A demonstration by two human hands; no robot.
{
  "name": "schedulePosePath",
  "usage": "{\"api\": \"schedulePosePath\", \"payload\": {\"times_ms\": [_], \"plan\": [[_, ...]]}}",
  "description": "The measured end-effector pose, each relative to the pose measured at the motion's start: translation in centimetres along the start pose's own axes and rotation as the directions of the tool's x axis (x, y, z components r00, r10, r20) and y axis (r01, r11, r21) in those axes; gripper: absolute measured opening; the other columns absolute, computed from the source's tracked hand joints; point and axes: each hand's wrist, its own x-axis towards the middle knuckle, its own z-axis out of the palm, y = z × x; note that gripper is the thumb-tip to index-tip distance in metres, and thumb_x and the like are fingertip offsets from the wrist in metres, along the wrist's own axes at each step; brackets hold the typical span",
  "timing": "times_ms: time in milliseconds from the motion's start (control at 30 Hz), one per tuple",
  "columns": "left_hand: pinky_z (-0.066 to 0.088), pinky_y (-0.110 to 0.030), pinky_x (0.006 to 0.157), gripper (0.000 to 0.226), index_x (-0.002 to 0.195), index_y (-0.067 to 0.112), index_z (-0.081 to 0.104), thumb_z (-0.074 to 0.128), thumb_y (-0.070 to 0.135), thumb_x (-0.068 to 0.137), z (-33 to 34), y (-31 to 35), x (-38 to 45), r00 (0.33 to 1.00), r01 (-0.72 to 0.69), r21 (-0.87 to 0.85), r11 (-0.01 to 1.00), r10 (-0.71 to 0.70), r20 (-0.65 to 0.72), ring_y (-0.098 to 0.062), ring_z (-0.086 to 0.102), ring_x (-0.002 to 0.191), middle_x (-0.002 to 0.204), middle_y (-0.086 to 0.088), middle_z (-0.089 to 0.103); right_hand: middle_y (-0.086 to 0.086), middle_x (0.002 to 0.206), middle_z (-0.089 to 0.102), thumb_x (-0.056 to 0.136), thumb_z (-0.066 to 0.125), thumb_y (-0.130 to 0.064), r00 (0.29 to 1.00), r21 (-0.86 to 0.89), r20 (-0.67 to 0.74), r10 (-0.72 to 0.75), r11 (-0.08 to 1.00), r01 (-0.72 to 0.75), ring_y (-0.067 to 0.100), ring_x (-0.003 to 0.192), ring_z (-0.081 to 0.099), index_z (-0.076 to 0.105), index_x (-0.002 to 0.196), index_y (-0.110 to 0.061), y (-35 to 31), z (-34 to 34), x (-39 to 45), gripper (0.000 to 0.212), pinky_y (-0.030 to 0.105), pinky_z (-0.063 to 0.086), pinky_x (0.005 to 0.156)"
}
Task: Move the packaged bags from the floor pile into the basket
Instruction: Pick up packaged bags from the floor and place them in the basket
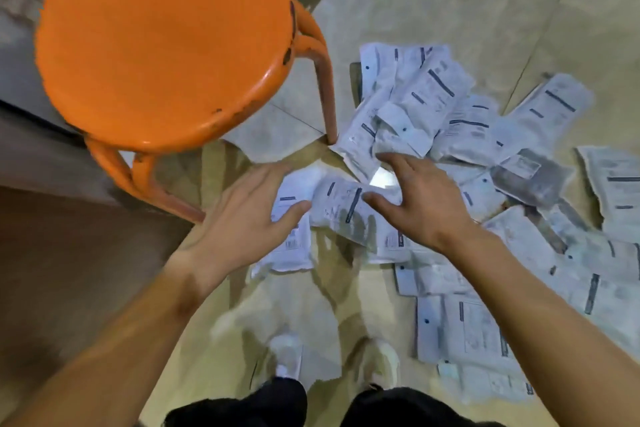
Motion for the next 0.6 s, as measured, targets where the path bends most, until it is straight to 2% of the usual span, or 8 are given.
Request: {"api": "schedulePosePath", "payload": {"times_ms": [100,167,267,367,433,500,600], "plan": [[0.037,-0.023,0.087,0.059,0.147,0.030,0.049,0.050,0.063,0.098,5.4,-3.5,2.1,1.000,0.027,0.002,1.000,-0.027,-0.008,-0.018,0.057,0.128,0.142,0.008,0.060,0.012,0.143,0.061,0.094,0.051,-0.066,0.999,-0.050,0.026,-0.034,0.998,0.035,0.038,0.127,0.058,0.048,0.151,-0.020,1.8,5.2,3.2,0.073,0.046,0.047,0.099],[0.044,-0.028,0.093,0.064,0.146,0.033,0.047,0.044,0.070,0.094,8.1,-5.6,3.6,0.999,0.029,0.000,1.000,-0.029,-0.019,-0.018,0.058,0.129,0.144,0.010,0.059,0.010,0.146,0.058,0.097,0.054,-0.064,0.997,-0.087,0.061,-0.046,0.995,0.051,0.036,0.131,0.055,0.042,0.154,-0.024,2.7,7.9,5.7,0.071,0.044,0.046,0.100],[0.051,-0.036,0.095,0.067,0.146,0.035,0.047,0.039,0.073,0.091,11.2,-8.3,4.9,0.996,0.073,-0.024,0.997,-0.074,-0.053,-0.020,0.060,0.126,0.144,0.010,0.059,0.011,0.142,0.058,0.095,0.056,-0.065,0.996,-0.135,0.082,-0.036,0.990,0.047,0.036,0.128,0.056,0.040,0.153,-0.026,3.6,11.0,8.8,0.071,0.044,0.049,0.094],[0.052,-0.038,0.093,0.064,0.147,0.040,0.043,0.043,0.070,0.091,13.2,-10.4,5.0,0.993,0.083,-0.062,0.995,-0.088,-0.081,-0.018,0.064,0.116,0.143,0.014,0.057,0.013,0.139,0.059,0.094,0.057,-0.066,0.993,-0.163,0.114,0.016,0.987,0.003,0.037,0.125,0.057,0.043,0.149,-0.024,4.3,13.8,11.8,0.071,0.045,0.050,0.095],[0.049,-0.034,0.090,0.062,0.149,0.042,0.040,0.045,0.068,0.093,14.3,-11.6,5.0,0.991,0.104,-0.077,0.992,-0.110,-0.071,-0.017,0.065,0.113,0.143,0.017,0.057,0.013,0.140,0.058,0.092,0.059,-0.068,0.981,-0.159,0.186,0.058,0.987,-0.028,0.037,0.125,0.058,0.044,0.147,-0.024,4.9,15.7,13.6,0.072,0.046,0.050,0.095],[0.044,-0.031,0.084,0.067,0.151,0.043,0.036,0.044,0.071,0.091,15.2,-12.6,4.8,0.989,0.139,-0.092,0.986,-0.143,-0.043,-0.017,0.065,0.115,0.137,0.012,0.061,0.011,0.138,0.061,0.086,0.061,-0.074,0.961,-0.147,0.257,0.103,0.987,-0.066,0.036,0.123,0.059,0.046,0.143,-0.024,5.5,17.4,14.9,0.077,0.045,0.050,0.094],[0.048,-0.036,0.089,0.068,0.152,0.049,0.025,0.045,0.070,0.091,15.9,-13.2,4.5,0.984,0.174,-0.100,0.980,-0.177,-0.016,-0.020,0.062,0.124,0.133,0.005,0.065,0.005,0.134,0.063,0.078,0.060,-0.085,0.924,-0.169,0.343,0.169,0.979,-0.117,0.033,0.123,0.059,0.051,0.133,-0.026,5.8,19.3,16.1,0.080,0.045,0.045,0.093]]}}
